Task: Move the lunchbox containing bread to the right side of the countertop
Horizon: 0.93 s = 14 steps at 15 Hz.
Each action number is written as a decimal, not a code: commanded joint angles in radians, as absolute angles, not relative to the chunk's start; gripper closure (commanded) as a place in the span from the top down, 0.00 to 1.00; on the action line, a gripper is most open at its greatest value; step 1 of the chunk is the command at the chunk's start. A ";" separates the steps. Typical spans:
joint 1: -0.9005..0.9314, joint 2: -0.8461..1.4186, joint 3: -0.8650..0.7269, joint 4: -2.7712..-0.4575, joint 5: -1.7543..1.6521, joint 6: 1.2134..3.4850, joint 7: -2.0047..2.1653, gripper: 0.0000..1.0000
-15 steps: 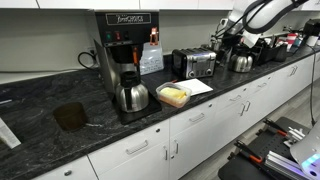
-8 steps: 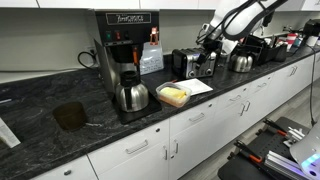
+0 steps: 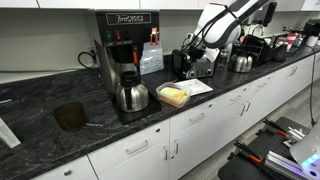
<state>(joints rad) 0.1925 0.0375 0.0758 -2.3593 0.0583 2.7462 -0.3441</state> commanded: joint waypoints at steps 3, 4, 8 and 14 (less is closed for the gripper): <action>0.155 0.106 0.140 -2.322 0.155 2.737 -0.449 1.00; 0.151 0.116 0.151 -2.317 0.177 2.735 -0.465 1.00; 0.137 0.151 0.165 -2.307 0.151 2.743 -0.470 1.00; 0.112 0.217 0.178 -2.270 0.129 2.762 -0.479 1.00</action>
